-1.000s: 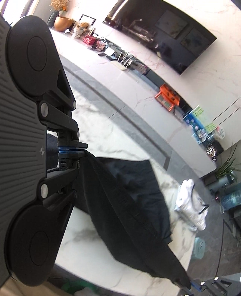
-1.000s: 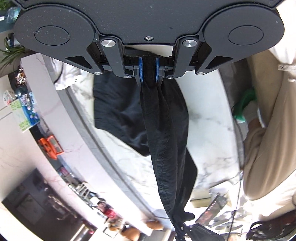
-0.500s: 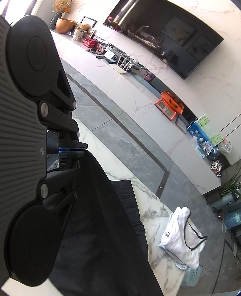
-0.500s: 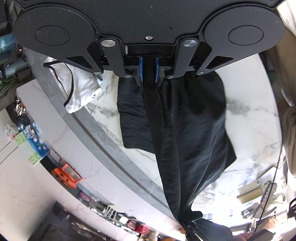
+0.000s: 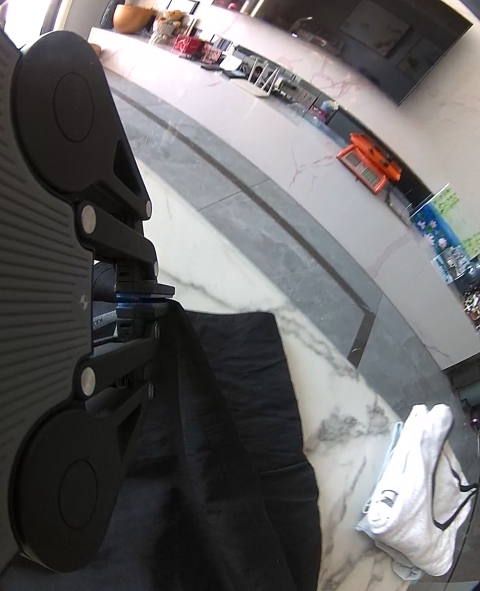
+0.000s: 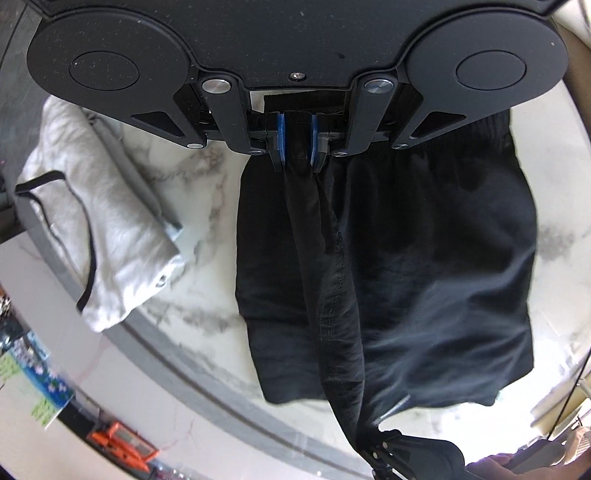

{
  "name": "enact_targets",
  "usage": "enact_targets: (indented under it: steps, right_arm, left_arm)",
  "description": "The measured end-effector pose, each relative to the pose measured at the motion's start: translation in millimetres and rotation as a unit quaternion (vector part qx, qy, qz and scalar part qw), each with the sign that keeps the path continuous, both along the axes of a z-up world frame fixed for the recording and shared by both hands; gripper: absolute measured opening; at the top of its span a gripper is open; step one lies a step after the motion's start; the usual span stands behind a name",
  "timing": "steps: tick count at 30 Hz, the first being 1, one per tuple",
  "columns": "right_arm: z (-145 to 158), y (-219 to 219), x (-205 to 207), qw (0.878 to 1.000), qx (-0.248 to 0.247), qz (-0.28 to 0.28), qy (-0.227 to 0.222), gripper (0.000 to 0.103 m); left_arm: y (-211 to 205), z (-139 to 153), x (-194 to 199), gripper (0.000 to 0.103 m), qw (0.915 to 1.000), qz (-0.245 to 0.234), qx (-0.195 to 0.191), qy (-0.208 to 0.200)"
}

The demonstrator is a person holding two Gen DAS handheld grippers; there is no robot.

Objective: Fold clothes
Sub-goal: 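Lift the cuffs with both tools and fold the legs over toward the waistband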

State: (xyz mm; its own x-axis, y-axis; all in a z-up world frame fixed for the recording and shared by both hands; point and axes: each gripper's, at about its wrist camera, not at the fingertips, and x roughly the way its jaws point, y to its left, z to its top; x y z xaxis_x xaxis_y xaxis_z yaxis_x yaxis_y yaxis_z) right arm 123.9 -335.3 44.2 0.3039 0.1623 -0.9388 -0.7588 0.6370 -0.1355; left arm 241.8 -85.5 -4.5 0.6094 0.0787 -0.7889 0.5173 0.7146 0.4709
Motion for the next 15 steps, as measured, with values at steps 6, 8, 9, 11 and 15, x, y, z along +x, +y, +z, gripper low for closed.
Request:
enact_targets:
  steps: [6,8,9,11,15]
  right_arm:
    - [-23.7,3.7,8.5,1.0,-0.01,-0.001,0.015,0.011]
    - [-28.0,4.9,8.8,1.0,-0.014,0.0,0.014,0.012]
    - [-29.6,5.6,8.9,1.0,-0.016,-0.001,0.014,0.013]
    - [-32.5,7.6,8.8,1.0,-0.021,-0.002,0.013,0.015]
    - [-32.7,13.0,6.9,0.999,-0.036,-0.008,-0.002,0.019]
  left_arm:
    - [13.7,-20.8,-3.8,0.036,0.9999,-0.005,-0.001,0.01]
    - [19.6,-24.5,-6.2,0.042,0.9999,-0.006,-0.005,0.009]
    - [22.1,-26.2,-7.4,0.043,0.9999,-0.006,-0.006,0.008]
    - [26.5,-29.4,-10.6,0.044,0.9999,-0.005,-0.001,0.009]
    - [31.1,-29.7,-18.9,0.047,0.9998,-0.011,0.01,0.015]
